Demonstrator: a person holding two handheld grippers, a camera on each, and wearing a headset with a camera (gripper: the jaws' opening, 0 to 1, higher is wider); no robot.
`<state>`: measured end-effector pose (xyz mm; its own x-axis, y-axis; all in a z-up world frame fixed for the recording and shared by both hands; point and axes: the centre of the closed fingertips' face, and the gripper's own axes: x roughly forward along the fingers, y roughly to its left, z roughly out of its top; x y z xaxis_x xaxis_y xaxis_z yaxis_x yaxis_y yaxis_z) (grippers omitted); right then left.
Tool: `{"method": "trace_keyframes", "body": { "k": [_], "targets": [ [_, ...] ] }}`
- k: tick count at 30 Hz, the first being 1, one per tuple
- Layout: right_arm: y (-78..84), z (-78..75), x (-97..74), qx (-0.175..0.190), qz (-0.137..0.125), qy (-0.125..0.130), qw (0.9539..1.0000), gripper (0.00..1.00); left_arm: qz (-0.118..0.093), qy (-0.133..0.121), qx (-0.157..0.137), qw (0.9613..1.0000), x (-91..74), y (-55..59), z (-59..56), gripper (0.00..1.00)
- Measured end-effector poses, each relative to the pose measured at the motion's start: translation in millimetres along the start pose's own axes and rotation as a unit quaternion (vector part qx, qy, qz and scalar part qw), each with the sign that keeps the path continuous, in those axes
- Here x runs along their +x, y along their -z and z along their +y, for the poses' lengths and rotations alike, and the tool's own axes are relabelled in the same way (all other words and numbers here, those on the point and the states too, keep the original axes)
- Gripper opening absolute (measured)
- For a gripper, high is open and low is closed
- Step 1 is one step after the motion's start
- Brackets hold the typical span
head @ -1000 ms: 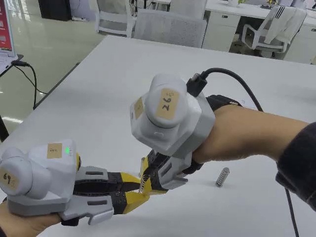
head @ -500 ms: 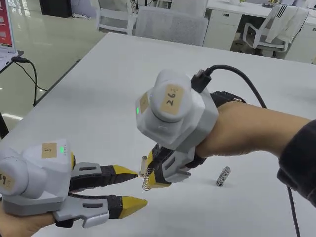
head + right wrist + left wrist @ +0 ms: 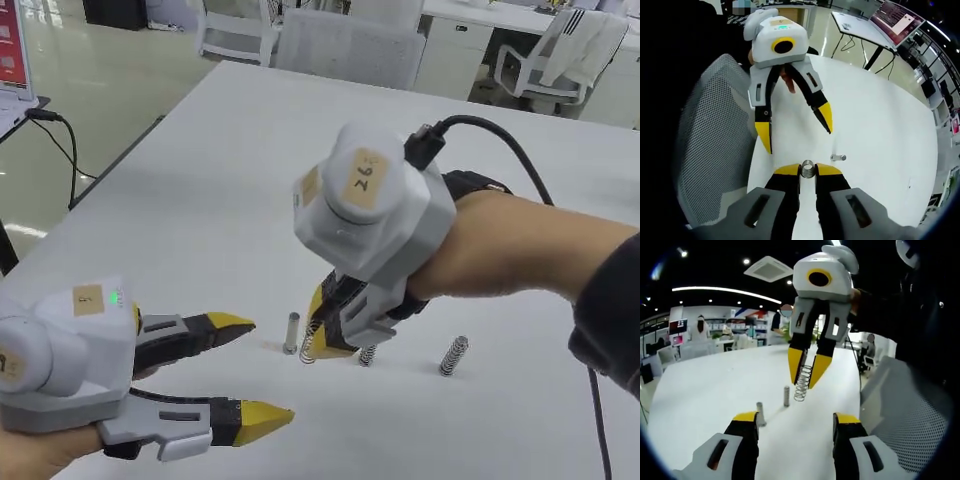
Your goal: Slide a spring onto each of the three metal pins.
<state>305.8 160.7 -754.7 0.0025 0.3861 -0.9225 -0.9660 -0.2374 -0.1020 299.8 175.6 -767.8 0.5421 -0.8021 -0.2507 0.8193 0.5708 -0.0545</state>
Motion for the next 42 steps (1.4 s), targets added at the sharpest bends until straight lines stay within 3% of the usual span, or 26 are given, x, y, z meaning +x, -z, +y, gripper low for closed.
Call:
{"method": "trace_keyframes", "body": {
  "k": [12,17,24,31,42],
  "targets": [
    [1.9,-33.4,-0.8,0.017,-0.003,0.026,0.9995,0.08,-0.002,-0.015,-0.006,0.9999,-0.7,2.1,6.5,0.69],
    [1.6,-50.7,4.4,0.021,-0.002,0.039,0.9990,0.08,-0.003,-0.017,-0.009,0.9998,-2.1,3.3,6.9,0.71],
    [1.1,-64.7,17.8,0.028,-0.003,0.038,0.9989,0.08,-0.002,-0.018,-0.013,0.9998,-3.1,5.8,6.8,0.72],
    [6.3,-64.6,30.5,0.033,0.009,0.024,0.9991,0.08,-0.001,-0.019,-0.015,0.9997,-2.9,7.4,8.0,0.72],
    [11.0,-67.4,39.8,0.033,0.019,0.022,0.9990,0.08,0.001,-0.020,-0.019,0.9996,-3.5,9.9,10.6,0.71]
  ]
}}
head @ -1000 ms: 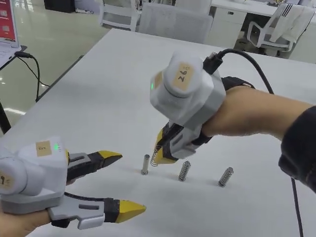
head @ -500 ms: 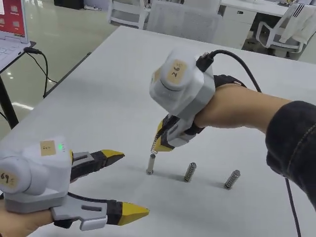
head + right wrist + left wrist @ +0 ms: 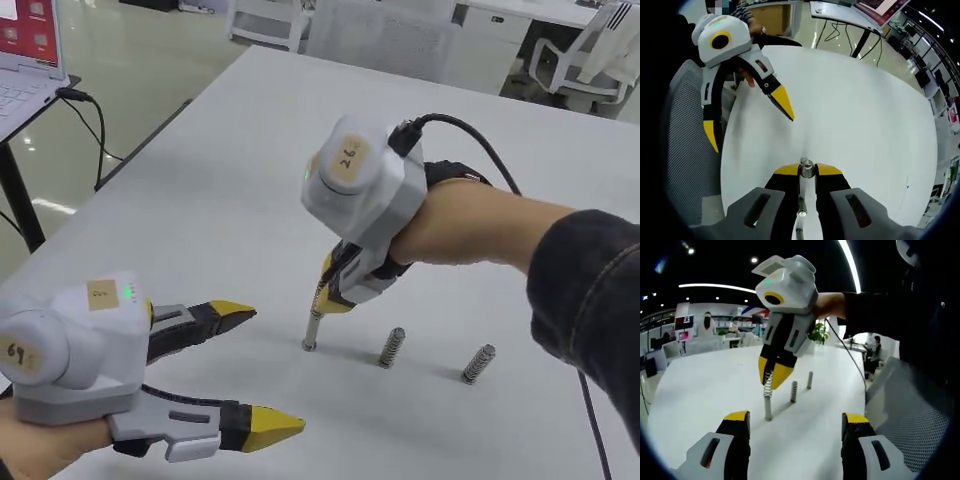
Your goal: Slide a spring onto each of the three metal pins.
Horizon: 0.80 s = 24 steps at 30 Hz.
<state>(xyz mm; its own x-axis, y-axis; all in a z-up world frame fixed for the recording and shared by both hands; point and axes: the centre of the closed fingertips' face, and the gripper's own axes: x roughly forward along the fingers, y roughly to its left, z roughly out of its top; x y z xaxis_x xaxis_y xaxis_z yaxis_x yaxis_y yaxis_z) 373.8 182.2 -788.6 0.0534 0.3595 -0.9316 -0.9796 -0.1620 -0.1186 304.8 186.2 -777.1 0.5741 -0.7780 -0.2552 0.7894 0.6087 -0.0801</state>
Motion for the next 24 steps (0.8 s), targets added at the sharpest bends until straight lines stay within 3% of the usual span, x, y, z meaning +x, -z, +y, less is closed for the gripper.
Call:
{"method": "trace_keyframes", "body": {
  "k": [24],
  "targets": [
    [12.4,3.5,35.7,0.014,0.015,-0.015,0.9997,0.08,0.003,0.000,-0.006,1.0000,-0.5,3.1,3.7,0.69]
  ]
}}
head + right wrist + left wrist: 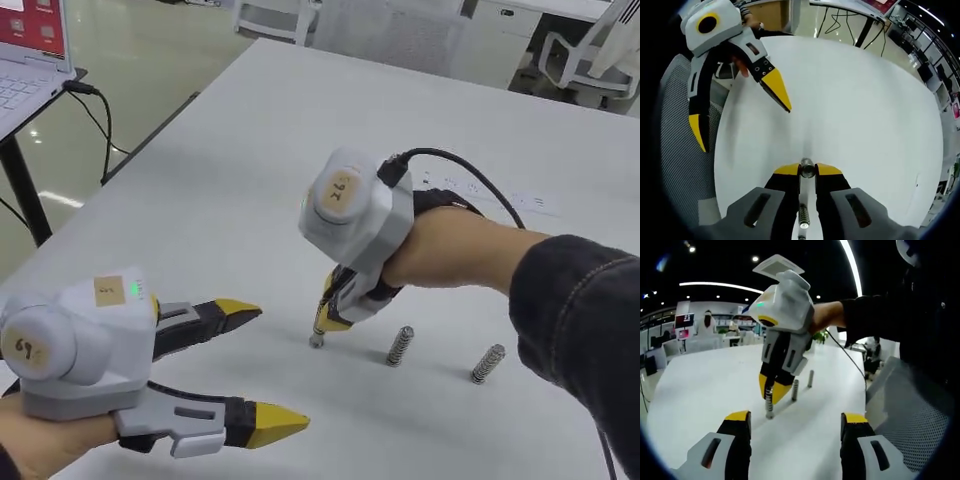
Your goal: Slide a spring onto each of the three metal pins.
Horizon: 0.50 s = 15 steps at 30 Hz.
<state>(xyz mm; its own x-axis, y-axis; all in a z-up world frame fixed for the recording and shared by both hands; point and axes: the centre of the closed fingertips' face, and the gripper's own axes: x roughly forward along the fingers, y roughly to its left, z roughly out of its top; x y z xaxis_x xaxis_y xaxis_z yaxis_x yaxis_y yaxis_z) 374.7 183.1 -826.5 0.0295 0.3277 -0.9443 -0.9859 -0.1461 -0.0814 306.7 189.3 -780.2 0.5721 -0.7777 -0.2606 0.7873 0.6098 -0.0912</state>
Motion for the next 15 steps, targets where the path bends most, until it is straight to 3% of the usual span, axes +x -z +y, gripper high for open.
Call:
{"method": "trace_keyframes", "body": {
  "k": [15],
  "targets": [
    [8.0,2.7,18.6,0.006,0.007,-0.009,0.9999,0.08,0.004,-0.003,-0.003,1.0000,-1.6,2.4,2.0,0.68]
  ]
}}
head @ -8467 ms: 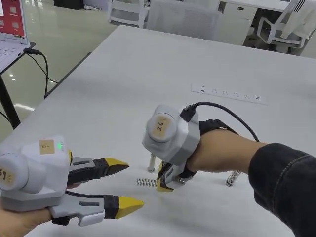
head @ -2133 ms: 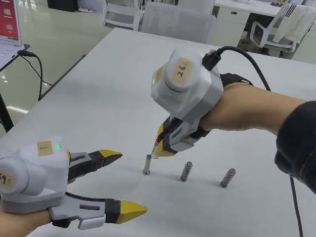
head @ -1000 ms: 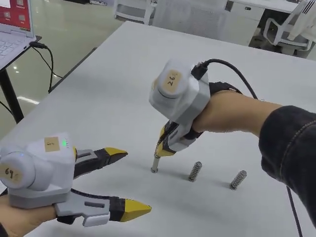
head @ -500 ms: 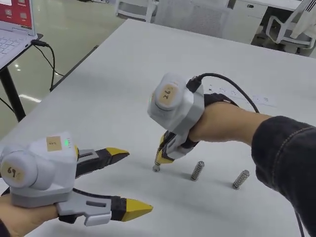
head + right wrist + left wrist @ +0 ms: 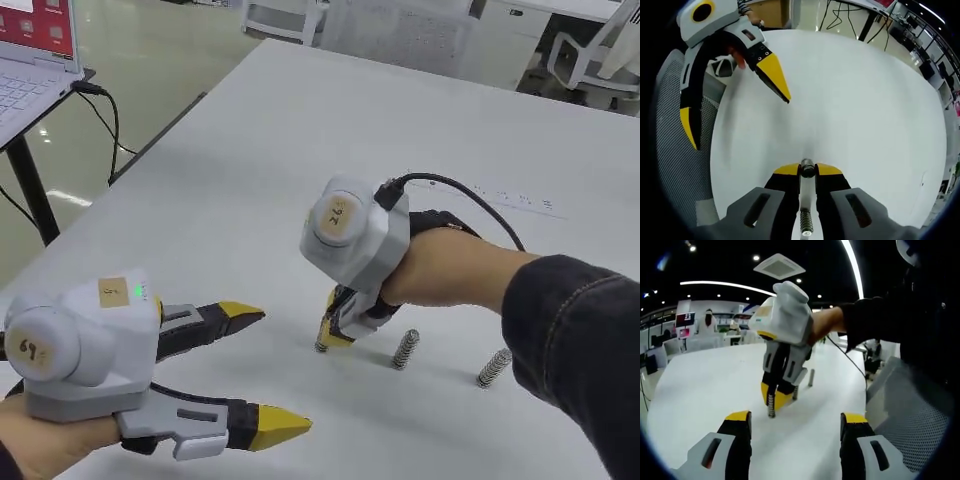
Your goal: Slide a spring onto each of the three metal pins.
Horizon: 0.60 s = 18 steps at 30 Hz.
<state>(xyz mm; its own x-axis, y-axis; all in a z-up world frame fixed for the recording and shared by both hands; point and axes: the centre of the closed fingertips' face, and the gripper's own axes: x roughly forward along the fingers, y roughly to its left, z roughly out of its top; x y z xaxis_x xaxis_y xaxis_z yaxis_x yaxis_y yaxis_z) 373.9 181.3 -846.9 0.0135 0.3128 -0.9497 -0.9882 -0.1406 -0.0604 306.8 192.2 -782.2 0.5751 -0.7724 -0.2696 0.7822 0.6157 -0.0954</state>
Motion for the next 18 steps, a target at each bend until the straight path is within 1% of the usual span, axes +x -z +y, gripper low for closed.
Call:
{"method": "trace_keyframes", "body": {
  "k": [6,10,18],
  "targets": [
    [0.7,1.2,1.5,0.008,-0.004,-0.004,1.0000,0.09,0.002,-0.001,0.000,1.0000,-0.6,0.8,0.5,0.68],
    [2.4,2.0,1.0,0.012,-0.007,-0.004,0.9999,0.12,0.003,-0.001,0.000,1.0000,-0.8,0.4,0.3,0.68],
    [10.3,1.1,-8.1,0.028,-0.018,0.002,0.9994,0.18,0.006,0.001,0.003,1.0000,0.2,-0.4,-2.3,0.68]
  ]
}}
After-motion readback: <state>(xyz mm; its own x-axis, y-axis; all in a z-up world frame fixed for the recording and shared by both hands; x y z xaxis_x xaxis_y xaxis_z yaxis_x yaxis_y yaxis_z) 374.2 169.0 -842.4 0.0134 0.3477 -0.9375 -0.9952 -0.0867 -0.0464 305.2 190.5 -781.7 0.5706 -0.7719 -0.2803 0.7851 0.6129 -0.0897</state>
